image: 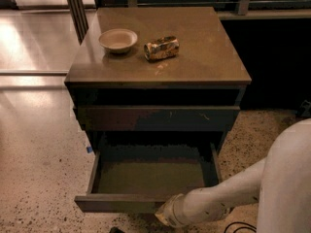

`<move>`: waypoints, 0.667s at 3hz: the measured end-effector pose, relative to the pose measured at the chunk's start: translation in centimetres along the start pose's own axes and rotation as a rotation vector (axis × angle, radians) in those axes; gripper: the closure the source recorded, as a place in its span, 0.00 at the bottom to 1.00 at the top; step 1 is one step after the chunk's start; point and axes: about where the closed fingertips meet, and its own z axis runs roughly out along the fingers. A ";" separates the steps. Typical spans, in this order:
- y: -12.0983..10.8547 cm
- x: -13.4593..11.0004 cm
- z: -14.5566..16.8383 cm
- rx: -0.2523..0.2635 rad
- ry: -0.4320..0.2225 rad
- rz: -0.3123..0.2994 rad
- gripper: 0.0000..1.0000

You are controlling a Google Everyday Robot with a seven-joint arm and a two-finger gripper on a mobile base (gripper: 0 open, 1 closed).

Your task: Close middle drawer

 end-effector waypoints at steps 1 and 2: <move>-0.5 -0.8 1.8 0.077 0.019 -0.017 1.00; -1.0 -3.3 2.9 0.128 -0.020 -0.035 1.00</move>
Offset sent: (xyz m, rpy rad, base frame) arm 0.0133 0.0125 -0.0127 -0.0632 -0.0541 -0.0233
